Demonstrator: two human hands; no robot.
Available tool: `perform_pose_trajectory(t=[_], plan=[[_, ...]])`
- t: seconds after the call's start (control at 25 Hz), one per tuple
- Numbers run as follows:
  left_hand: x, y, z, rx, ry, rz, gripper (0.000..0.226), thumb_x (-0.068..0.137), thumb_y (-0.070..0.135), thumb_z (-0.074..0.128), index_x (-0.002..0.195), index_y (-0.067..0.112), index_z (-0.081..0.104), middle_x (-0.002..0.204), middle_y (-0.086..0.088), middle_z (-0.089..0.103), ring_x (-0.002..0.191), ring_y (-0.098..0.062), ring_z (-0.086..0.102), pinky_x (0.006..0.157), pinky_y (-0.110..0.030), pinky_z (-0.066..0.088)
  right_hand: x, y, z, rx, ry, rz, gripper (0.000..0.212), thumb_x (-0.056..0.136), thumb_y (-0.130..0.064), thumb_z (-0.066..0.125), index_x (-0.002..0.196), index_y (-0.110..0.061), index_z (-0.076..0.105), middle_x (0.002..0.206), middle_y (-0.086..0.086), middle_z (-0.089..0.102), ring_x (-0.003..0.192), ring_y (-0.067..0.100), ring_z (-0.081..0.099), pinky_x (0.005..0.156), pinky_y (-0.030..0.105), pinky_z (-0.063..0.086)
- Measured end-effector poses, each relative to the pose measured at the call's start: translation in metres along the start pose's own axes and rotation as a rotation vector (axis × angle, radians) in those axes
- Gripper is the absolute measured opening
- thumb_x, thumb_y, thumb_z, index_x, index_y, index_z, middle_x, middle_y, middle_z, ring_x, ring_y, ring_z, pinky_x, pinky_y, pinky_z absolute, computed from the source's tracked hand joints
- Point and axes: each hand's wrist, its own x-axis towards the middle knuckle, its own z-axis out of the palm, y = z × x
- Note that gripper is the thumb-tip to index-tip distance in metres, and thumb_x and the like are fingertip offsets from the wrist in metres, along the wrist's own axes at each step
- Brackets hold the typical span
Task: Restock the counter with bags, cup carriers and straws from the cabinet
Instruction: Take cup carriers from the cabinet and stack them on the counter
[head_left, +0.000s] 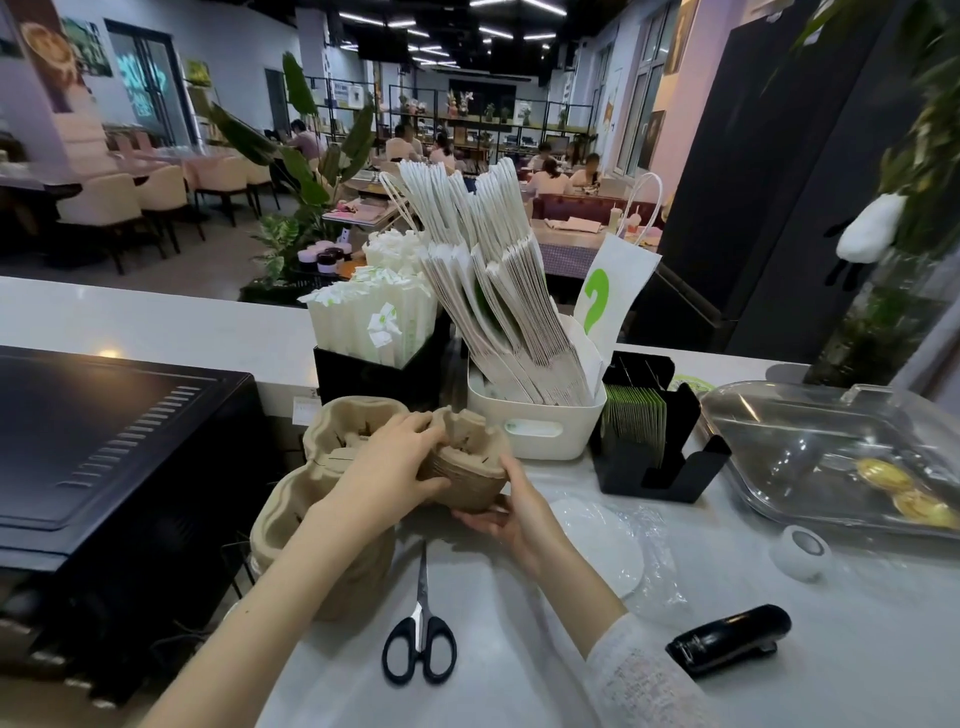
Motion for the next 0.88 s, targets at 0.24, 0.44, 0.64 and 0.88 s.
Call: perform_pose_trajectory(t=[0.24, 0.44, 0.64, 0.88], plan=[[0.000, -0.003, 0.008, -0.038, 0.011, 0.005, 0.047, 0.082, 0.038, 0.069, 0.123, 0.018, 0.060, 0.135, 0.001, 0.053, 0.135, -0.017, 0.034, 0.106, -0.027, 0.032, 0.006, 0.004, -0.007, -0.141, 0.008, -0.060, 0.040, 0.096, -0.048, 0.050, 0.118, -0.015, 0.056, 0.124, 0.020, 0.059, 0.102, 0.041, 0.066, 0.063, 0.034, 0.061], [0.001, -0.011, 0.013, -0.068, -0.017, -0.018, 0.043, 0.078, 0.035, 0.074, 0.115, 0.016, 0.062, 0.132, 0.000, 0.056, 0.142, -0.017, 0.027, 0.112, -0.029, 0.029, 0.009, 0.012, -0.007, -0.188, 0.047, -0.084, 0.052, 0.092, -0.050, 0.054, 0.130, -0.014, 0.047, 0.125, 0.015, 0.057, 0.097, 0.038, 0.069, 0.073, 0.041, 0.061], [0.002, -0.010, 0.018, 0.010, -0.040, -0.016, 0.039, 0.079, 0.038, 0.072, 0.110, 0.015, 0.064, 0.126, -0.002, 0.059, 0.142, -0.018, 0.024, 0.113, -0.029, 0.028, 0.012, 0.014, -0.011, -0.271, 0.072, -0.177, 0.055, 0.090, -0.050, 0.058, 0.132, -0.017, 0.046, 0.128, 0.013, 0.055, 0.099, 0.032, 0.068, 0.067, 0.038, 0.061], [0.002, -0.008, 0.016, 0.052, -0.040, -0.009, 0.041, 0.079, 0.044, 0.070, 0.109, 0.016, 0.066, 0.124, -0.002, 0.060, 0.140, -0.019, 0.026, 0.112, -0.028, 0.027, 0.008, 0.016, -0.010, -0.766, 0.147, -0.393, 0.077, 0.073, -0.076, 0.048, 0.139, -0.037, 0.036, 0.133, -0.002, 0.049, 0.115, 0.030, 0.058, 0.093, 0.052, 0.052]])
